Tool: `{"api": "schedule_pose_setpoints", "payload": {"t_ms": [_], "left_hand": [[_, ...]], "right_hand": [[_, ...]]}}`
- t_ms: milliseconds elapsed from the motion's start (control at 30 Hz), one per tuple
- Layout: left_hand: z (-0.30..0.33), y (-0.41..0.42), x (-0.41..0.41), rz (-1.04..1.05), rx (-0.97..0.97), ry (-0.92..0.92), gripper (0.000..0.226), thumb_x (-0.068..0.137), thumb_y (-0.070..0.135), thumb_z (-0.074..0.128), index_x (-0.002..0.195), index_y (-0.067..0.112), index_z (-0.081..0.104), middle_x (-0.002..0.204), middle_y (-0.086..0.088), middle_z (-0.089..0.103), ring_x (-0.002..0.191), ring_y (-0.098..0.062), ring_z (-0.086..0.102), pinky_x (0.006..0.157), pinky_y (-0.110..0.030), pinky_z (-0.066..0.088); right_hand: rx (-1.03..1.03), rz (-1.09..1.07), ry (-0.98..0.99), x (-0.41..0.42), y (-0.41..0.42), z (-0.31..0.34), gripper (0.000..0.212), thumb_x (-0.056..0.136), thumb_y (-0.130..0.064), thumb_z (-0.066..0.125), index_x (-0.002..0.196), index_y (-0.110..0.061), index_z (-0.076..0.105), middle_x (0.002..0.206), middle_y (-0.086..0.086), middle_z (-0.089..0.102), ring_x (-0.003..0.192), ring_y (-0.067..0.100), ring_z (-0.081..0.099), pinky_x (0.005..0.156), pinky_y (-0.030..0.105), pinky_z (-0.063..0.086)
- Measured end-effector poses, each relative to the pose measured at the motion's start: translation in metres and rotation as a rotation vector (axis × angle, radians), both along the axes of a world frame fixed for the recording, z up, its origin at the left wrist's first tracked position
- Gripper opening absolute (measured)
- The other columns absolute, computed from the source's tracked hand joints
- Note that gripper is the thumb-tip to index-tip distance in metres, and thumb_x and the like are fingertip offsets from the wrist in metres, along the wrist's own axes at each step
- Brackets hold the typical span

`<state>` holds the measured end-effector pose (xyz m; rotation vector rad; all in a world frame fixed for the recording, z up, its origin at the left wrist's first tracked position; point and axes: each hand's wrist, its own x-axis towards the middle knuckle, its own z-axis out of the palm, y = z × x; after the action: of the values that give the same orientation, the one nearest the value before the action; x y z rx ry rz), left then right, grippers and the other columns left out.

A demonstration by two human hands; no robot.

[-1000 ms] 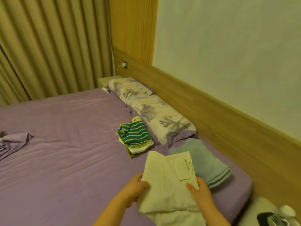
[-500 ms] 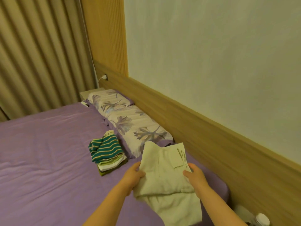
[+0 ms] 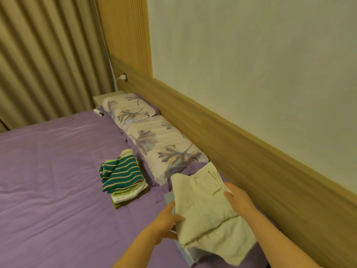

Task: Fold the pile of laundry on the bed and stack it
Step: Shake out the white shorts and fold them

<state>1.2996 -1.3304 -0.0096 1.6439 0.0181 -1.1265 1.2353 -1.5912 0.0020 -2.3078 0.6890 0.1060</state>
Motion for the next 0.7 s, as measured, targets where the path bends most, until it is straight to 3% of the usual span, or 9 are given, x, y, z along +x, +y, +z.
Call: {"api": "schedule_pose_setpoints", "payload": {"t_ms": [100,167,333,467,567,700], "left_hand": [[-0.014,-0.007,0.004,0.011,-0.014,0.057,0.071,0.091,0.009,0.058,0.145,0.039,0.023,0.13,-0.008,0.051,0.101,-0.029,0.065,0.078,-0.042,0.058],[-0.024,-0.011,0.008,0.029,-0.027,0.064,0.071,0.091,0.008,0.059,0.145,0.039,0.025,0.123,-0.009,0.058,0.101,-0.029,0.065,0.078,-0.042,0.058],[-0.042,-0.025,0.014,0.146,0.006,0.047,0.073,0.09,0.008,0.063,0.148,0.032,0.026,0.116,-0.008,0.059,0.096,-0.022,0.064,0.065,-0.03,0.058],[-0.059,-0.04,0.018,0.238,0.025,0.085,0.073,0.09,0.007,0.064,0.147,0.033,0.026,0.107,-0.003,0.059,0.089,-0.018,0.063,0.056,-0.025,0.055],[-0.075,-0.051,0.016,0.274,0.055,0.127,0.075,0.089,0.01,0.065,0.146,0.033,0.023,0.112,-0.001,0.056,0.093,-0.019,0.061,0.059,-0.027,0.056],[-0.094,-0.065,0.002,0.307,0.084,0.175,0.088,0.086,0.008,0.068,0.148,0.035,0.01,0.137,-0.001,0.038,0.119,-0.026,0.047,0.069,-0.036,0.057]], "right_hand": [[0.04,0.016,0.045,0.016,-0.011,-0.012,0.04,0.1,-0.014,0.042,0.141,-0.016,0.043,0.14,0.007,0.05,0.126,0.024,0.047,0.099,0.033,0.04],[0.051,0.047,0.073,0.029,-0.019,-0.02,0.04,0.099,-0.01,0.043,0.139,-0.013,0.046,0.138,0.007,0.051,0.124,0.025,0.048,0.097,0.032,0.04],[0.084,0.156,0.091,0.066,-0.038,-0.043,0.032,0.095,-0.005,0.048,0.125,-0.008,0.058,0.123,0.009,0.062,0.111,0.025,0.056,0.089,0.034,0.044],[0.169,0.177,0.091,0.087,-0.05,-0.065,0.03,0.095,-0.004,0.049,0.124,-0.007,0.057,0.122,0.011,0.061,0.104,0.024,0.056,0.088,0.037,0.045],[0.219,0.188,0.154,0.095,-0.056,-0.082,0.036,0.095,-0.004,0.049,0.131,-0.01,0.05,0.13,0.011,0.056,0.104,0.02,0.053,0.085,0.031,0.043],[0.275,0.182,0.299,0.084,-0.053,-0.11,0.069,0.093,-0.014,0.059,0.15,-0.012,0.02,0.15,0.009,0.033,0.135,0.025,0.037,0.1,0.03,0.035]]}}
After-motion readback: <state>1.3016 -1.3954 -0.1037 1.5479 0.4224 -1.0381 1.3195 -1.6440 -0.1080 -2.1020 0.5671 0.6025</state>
